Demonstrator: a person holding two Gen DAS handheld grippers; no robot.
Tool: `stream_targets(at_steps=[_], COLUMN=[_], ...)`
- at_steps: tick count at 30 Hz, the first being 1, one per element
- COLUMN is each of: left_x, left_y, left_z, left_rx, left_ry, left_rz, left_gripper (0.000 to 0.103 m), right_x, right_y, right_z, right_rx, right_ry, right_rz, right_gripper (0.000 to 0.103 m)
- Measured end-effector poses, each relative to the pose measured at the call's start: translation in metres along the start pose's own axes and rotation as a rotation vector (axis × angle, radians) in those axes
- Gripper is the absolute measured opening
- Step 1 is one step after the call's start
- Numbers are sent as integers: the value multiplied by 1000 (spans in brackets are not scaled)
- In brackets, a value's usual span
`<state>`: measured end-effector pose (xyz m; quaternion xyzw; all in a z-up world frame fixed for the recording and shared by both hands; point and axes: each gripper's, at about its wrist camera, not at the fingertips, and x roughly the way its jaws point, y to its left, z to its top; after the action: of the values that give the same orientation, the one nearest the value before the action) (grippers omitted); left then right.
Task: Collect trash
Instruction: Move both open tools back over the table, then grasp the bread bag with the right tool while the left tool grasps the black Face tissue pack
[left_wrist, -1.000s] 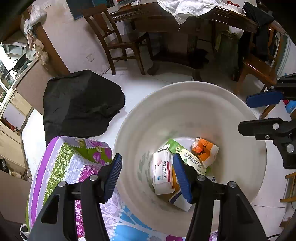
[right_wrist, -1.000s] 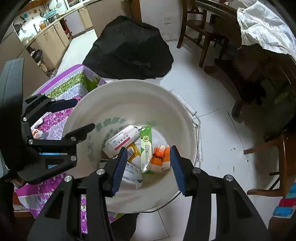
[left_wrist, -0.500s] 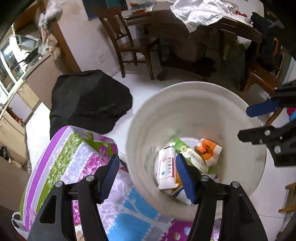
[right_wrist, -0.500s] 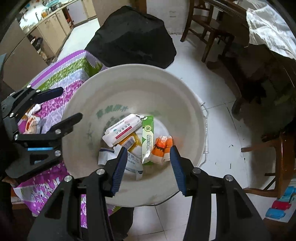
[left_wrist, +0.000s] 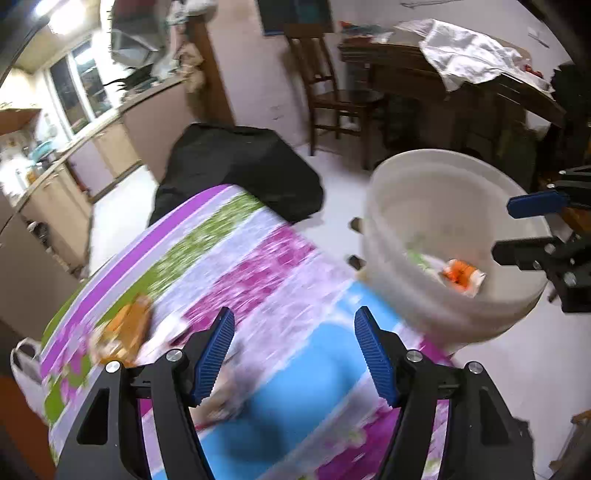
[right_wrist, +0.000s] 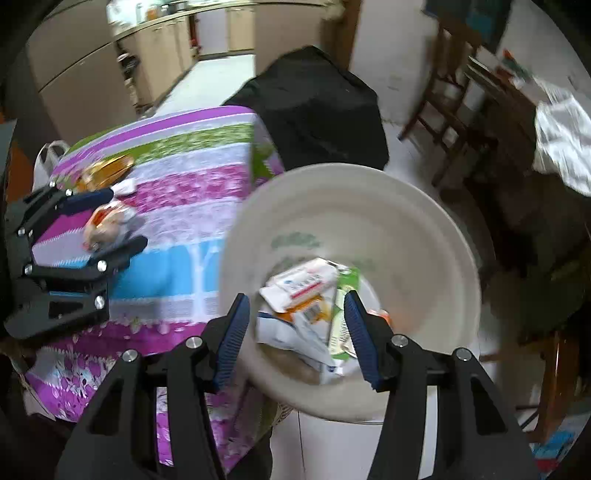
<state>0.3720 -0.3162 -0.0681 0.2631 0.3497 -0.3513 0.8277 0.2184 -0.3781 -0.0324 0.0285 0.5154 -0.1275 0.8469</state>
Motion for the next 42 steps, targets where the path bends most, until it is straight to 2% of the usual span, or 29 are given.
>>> stream_targets(at_steps=[6,9,17,22,26,31,33,36,38,42], left_x=[-24,-35,-63,-85,-109,-132,-136,-135,-124,-97], left_y=[38,63,126,155,178,206,206,187,175,168], left_z=[-47,-74,-157,-228,-271,-299,-301,-288,-278,-266], left_rx=[-60,-125,-278,-355,-428,-495,-464,-337,-234,-105], left_ry=[-14,-1,49,83,57,8,-5,-51,-77,-72], left_rz=[81,107,157,178,204,212,182,126,96,52], left_gripper=[70,70,70,70,70,70,70,75,76,76], right_x=[2,7,29,38,43,50,53,56,58,60], right_y=[61,88,135,157,173,187,189,191,193,191], right_z=[-13,-21,-42,-53,-62,-63,-62,-62,-61,-54], right_rx=[-110,-156,-147,-123,-121,-153,-148,-141,-144,-152], right_ry=[-42,-52,-53,-94,-114,-143,-143,-138,-132,-151], right_rz=[66,109,258,319,368,348,345,356,356,362], right_gripper=[56,57,57,61,63,68,69,70,71,76])
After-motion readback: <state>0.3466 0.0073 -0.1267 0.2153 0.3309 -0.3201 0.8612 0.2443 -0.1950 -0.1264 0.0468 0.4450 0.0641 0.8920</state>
